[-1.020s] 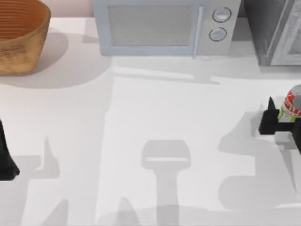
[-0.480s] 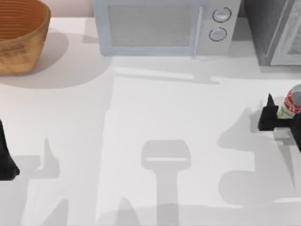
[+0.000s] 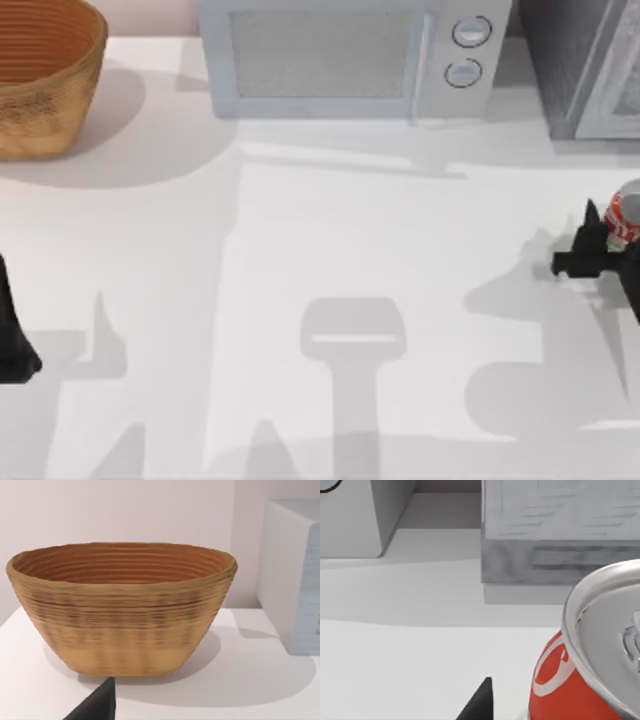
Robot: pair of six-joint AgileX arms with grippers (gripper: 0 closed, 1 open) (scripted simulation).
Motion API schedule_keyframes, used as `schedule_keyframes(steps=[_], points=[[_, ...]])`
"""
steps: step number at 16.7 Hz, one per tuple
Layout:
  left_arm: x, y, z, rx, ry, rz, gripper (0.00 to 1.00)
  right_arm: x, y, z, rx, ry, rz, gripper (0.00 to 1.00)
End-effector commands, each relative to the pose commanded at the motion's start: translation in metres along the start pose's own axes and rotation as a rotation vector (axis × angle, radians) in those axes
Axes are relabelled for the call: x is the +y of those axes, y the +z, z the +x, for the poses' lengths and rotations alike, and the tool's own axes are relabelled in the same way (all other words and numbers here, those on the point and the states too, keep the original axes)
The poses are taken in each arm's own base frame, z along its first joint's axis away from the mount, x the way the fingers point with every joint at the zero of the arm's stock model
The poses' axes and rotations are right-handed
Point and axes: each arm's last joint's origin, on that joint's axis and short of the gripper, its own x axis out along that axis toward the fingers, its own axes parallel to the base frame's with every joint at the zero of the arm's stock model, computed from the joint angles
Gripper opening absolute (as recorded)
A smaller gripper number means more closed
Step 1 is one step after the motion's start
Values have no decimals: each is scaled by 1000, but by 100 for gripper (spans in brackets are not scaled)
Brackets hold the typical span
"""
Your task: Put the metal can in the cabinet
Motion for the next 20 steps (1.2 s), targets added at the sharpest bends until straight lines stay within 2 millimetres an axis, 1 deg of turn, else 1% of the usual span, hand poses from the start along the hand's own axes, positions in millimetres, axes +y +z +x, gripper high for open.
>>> schedule_keyframes(steps=[6, 7, 16, 20], points=[[0, 0, 0, 0, 0, 0, 100, 0, 0, 0, 0, 0, 0, 2], [0, 0, 0, 0, 0, 0, 100, 0, 0, 0, 0, 0, 0, 0], [0, 0, 0, 0, 0, 0, 100, 0, 0, 0, 1, 1, 1, 0], [0, 0, 0, 0, 0, 0, 100, 2, 21, 7, -68, 5, 10, 0]])
